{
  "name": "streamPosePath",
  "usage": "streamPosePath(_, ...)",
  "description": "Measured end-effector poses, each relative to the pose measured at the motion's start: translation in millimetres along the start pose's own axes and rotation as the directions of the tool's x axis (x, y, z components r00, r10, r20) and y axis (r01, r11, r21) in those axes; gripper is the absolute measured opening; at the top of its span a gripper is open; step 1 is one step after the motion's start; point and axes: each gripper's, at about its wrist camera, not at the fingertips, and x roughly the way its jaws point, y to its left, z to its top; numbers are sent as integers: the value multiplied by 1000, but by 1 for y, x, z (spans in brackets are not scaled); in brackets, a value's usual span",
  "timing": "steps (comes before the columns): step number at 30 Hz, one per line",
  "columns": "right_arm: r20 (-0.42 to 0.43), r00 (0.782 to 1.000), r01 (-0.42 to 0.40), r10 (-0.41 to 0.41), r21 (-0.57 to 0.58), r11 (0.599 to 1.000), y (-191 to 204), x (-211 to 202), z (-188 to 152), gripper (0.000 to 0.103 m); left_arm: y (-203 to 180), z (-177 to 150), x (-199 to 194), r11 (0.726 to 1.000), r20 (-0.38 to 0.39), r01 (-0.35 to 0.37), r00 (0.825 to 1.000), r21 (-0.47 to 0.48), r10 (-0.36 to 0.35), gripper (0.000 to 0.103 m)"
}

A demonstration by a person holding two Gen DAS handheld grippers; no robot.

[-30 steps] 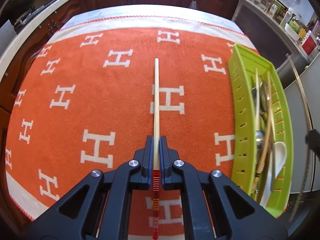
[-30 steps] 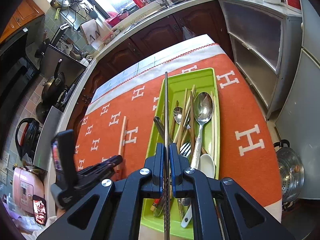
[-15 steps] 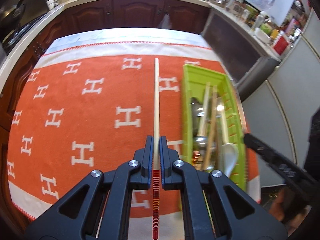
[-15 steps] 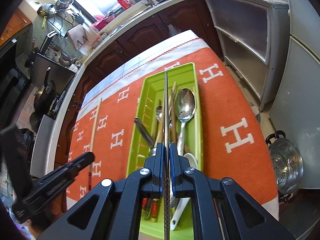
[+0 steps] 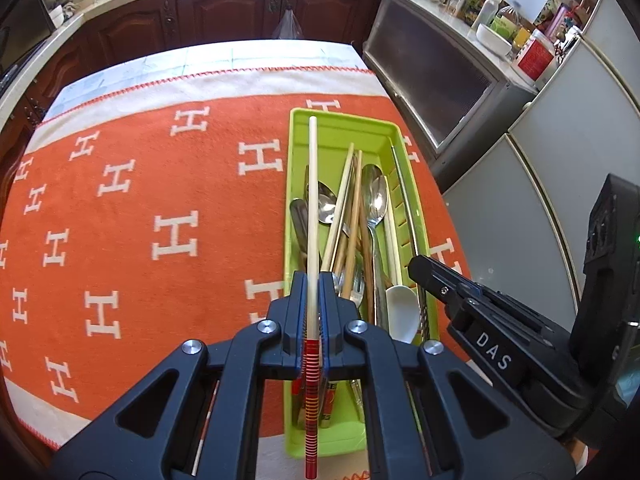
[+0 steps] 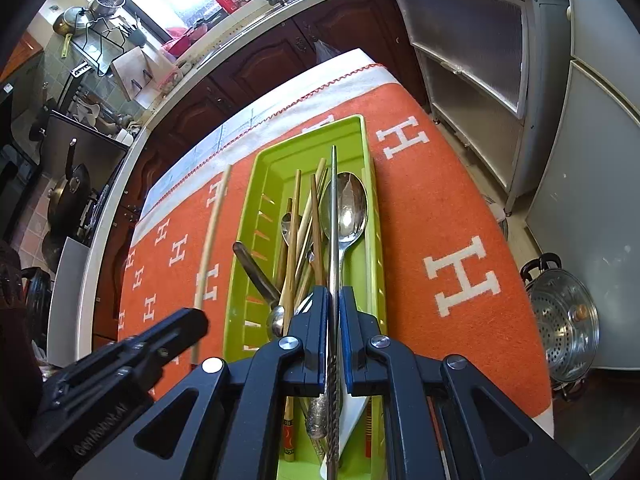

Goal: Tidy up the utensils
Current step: 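Carry both chopsticks over the green tray and lower them, then open both tools to release the chopsticks into the tray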

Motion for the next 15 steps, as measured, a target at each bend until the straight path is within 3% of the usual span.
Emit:
streamPosePath(3,6,1000,-11,11,4,1000,-2,3,2,12,0,0,8,1000,-15,7,1000,-5,-7,4)
streamPosePath(5,19,1000,-15,15,-2,1000,-2,3,4,26,2,1,12,1000,-20,10,1000,0,-10,4)
streamPosePath(7,36,999,-13,14,-11,1000,1,1,4,34,2,1,14,1000,-16,0,1000,3,0,4)
streamPosePath(13,49,999,-11,12,-32,999,6,-2,3,34,-2,-1,9,999,10,-25,1000,47,25,5)
streamPosePath(14,50,999,-9,11,-36,999,6,-4,1,35,-3,-2,8,998,11,-32,999,55,32,7)
streamPosePath(15,54,999,-3,5,-40,999,6,-5,0,35,-3,-3,7,997,11,-45,999,63,44,15)
